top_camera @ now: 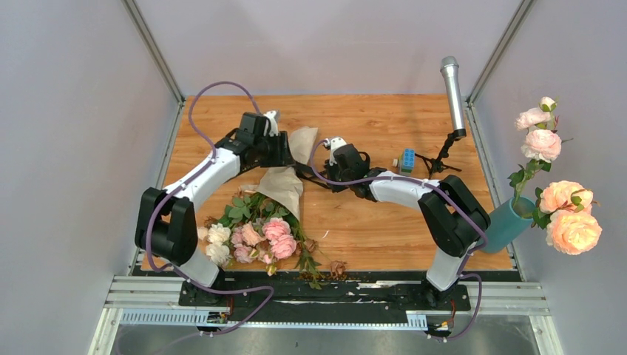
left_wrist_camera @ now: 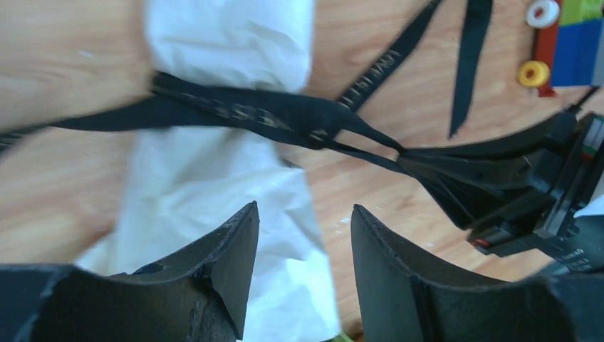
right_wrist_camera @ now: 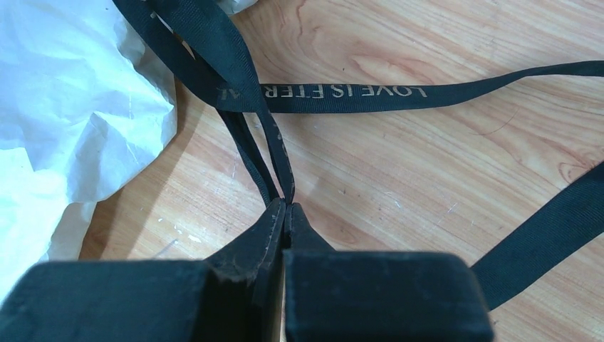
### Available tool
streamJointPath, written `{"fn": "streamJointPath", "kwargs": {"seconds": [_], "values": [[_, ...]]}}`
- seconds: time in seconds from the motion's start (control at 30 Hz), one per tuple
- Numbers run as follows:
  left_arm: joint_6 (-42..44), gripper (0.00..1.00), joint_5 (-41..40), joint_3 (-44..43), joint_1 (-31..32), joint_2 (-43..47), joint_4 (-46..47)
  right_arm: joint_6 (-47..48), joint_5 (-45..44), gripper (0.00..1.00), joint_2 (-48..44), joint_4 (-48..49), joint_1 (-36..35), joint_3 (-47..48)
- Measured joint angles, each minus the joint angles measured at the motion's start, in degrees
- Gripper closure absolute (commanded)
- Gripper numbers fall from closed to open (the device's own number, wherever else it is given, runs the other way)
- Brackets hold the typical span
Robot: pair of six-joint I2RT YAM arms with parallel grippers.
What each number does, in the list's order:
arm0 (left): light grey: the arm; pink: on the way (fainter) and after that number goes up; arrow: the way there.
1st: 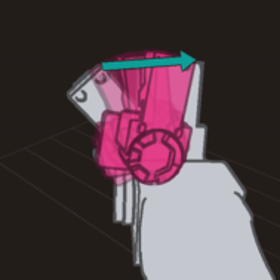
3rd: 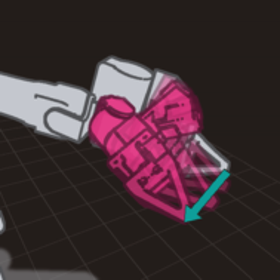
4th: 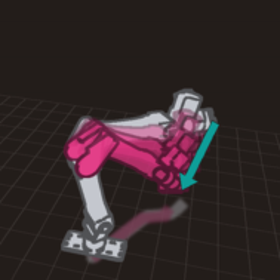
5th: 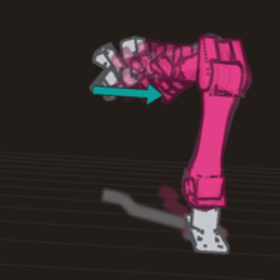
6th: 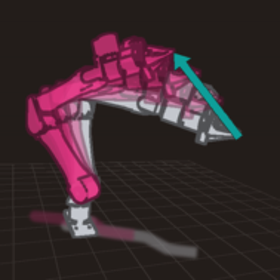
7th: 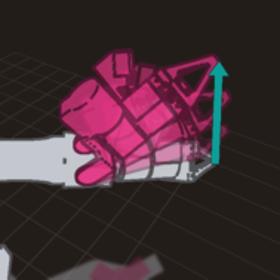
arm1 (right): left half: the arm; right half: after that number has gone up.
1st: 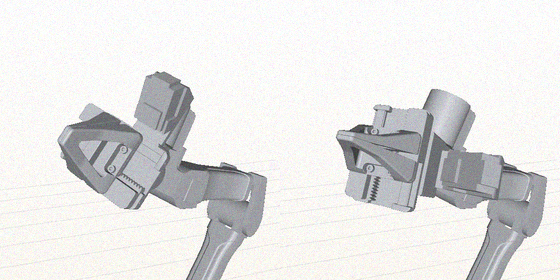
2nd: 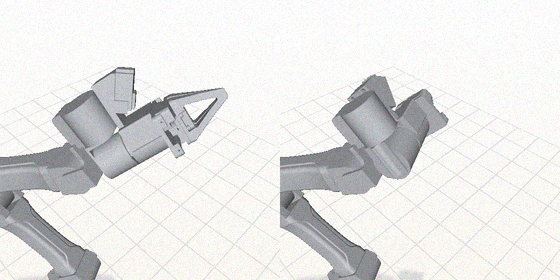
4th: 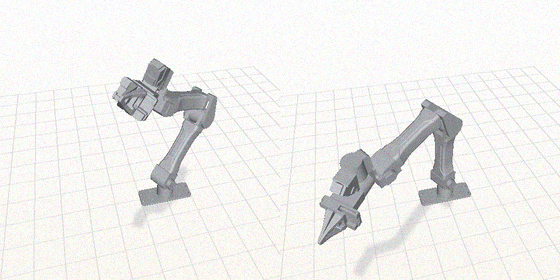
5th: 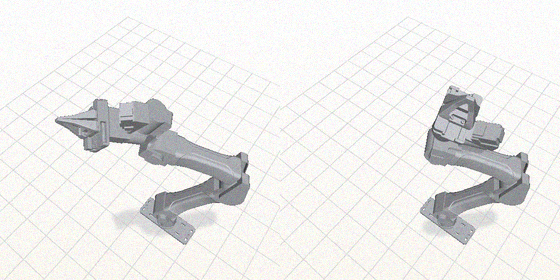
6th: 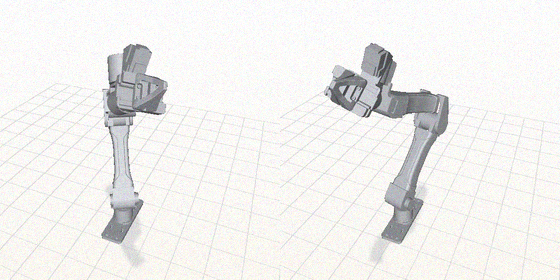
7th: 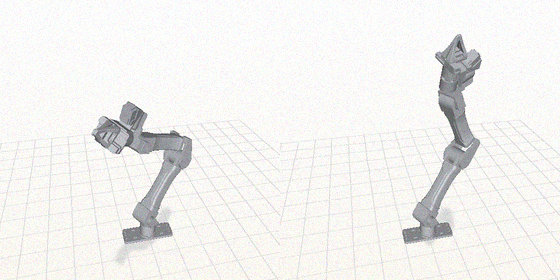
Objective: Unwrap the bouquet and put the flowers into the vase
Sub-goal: Untie the ribbon from the wrapping paper.
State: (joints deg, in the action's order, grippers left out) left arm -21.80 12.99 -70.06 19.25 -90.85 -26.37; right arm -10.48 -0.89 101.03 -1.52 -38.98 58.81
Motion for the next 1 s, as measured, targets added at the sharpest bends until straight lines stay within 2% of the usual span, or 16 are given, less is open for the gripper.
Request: {"fn": "streamJointPath", "kwargs": {"seconds": [0.23,0.43,0.63,0.87,1.0], "values": [[-14.3,0.41,1.4,8.6,6.4,-2.1,10.3,0.0,1.5,1.00,0.0,0.5,0.0,-0.1],[-21.8,0.43,-1.8,10.1,6.6,-3.3,18.5,0.0,2.3,1.00,0.0,0.9,0.0,-0.6],[-25.1,0.47,-6.0,10.1,6.6,-4.2,22.4,0.0,2.7,1.00,0.0,1.0,0.0,-0.7],[-26.4,0.45,-9.7,11.5,6.6,-4.6,22.8,0.0,2.9,1.00,0.0,1.2,0.0,-0.7],[-26.4,0.48,-10.8,11.8,6.6,-4.8,22.8,0.0,3.0,1.00,0.0,1.2,0.0,-0.7]]}}
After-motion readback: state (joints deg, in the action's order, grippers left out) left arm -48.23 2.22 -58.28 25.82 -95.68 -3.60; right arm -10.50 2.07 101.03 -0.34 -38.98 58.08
